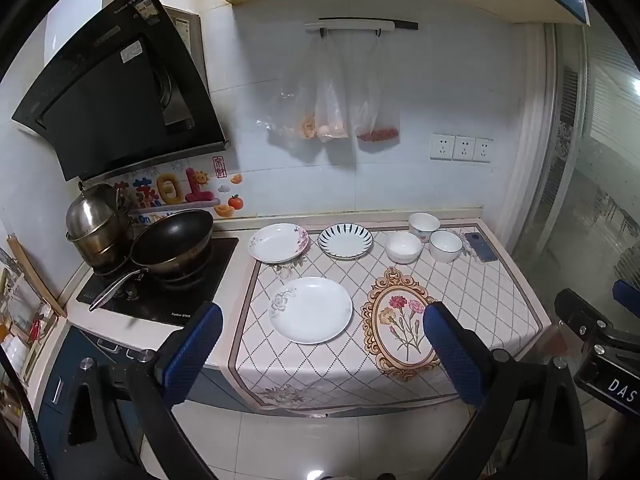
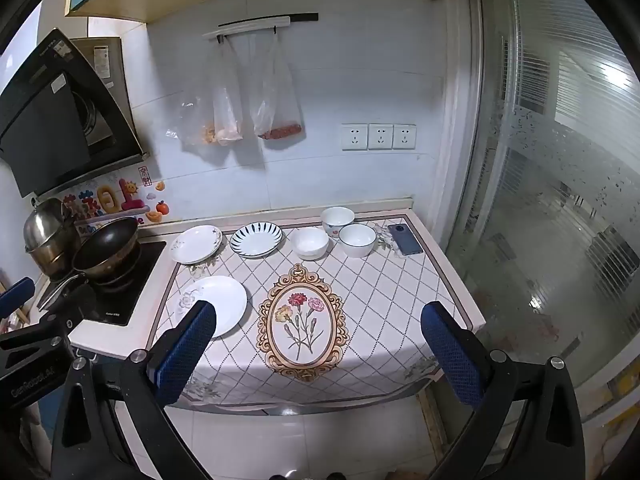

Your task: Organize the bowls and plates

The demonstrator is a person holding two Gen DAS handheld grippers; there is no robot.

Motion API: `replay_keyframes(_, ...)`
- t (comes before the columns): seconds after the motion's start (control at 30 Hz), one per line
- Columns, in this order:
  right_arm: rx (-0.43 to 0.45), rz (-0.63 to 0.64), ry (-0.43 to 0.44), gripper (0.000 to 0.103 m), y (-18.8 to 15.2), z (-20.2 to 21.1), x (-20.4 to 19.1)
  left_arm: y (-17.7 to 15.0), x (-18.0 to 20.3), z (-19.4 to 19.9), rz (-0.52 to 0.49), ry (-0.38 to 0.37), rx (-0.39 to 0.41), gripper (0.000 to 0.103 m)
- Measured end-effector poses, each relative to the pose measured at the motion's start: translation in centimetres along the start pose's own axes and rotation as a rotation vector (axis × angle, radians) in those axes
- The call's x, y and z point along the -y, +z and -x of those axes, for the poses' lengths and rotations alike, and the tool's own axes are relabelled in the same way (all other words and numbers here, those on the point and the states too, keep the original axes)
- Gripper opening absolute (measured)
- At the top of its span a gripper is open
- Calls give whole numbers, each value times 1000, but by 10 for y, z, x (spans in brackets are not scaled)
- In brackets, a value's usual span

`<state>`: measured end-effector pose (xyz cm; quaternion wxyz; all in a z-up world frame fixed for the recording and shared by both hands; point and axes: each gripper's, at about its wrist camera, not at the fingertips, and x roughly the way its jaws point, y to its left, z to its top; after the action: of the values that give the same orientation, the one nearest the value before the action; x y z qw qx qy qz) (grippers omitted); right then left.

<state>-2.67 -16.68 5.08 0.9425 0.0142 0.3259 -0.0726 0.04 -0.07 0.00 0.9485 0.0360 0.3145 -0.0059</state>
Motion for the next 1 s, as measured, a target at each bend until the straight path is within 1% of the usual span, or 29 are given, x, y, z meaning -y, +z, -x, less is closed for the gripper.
replay_keyframes(0.2, -1, 0, 4, 103, 1, 0, -1, -1, 4, -4, 3, 0, 1, 103)
replay_keyframes(0.23, -2, 0, 5, 103, 1, 0, -1, 0, 0, 0, 7, -7, 3, 103)
replay_keyframes(0.53, -6, 1, 4, 103, 1, 2, -6, 3, 1, 2, 11, -8, 6, 103)
replay_keyframes(0.63, -8, 0, 10, 103, 0, 0, -1, 5, 3, 3, 15, -10, 3, 103)
replay_keyframes(1.0, -8, 0, 10, 103, -1, -1, -1, 2, 1, 4, 24, -17, 4, 103)
